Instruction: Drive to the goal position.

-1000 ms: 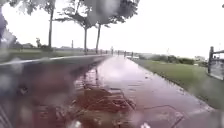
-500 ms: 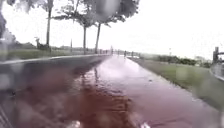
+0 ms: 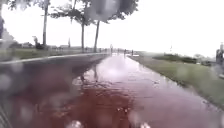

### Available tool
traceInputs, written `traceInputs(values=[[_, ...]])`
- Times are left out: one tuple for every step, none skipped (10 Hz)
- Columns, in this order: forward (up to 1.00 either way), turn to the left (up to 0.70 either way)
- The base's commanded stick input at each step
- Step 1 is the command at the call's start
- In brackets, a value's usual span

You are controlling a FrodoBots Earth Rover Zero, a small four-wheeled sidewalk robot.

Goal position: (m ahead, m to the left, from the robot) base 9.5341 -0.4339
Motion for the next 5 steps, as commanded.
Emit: traceInputs(values=[[0.70, 0.00], [0.70, 0.00], [0.70, 0.00], [0.70, 0.00], [0.70, 0.00]])
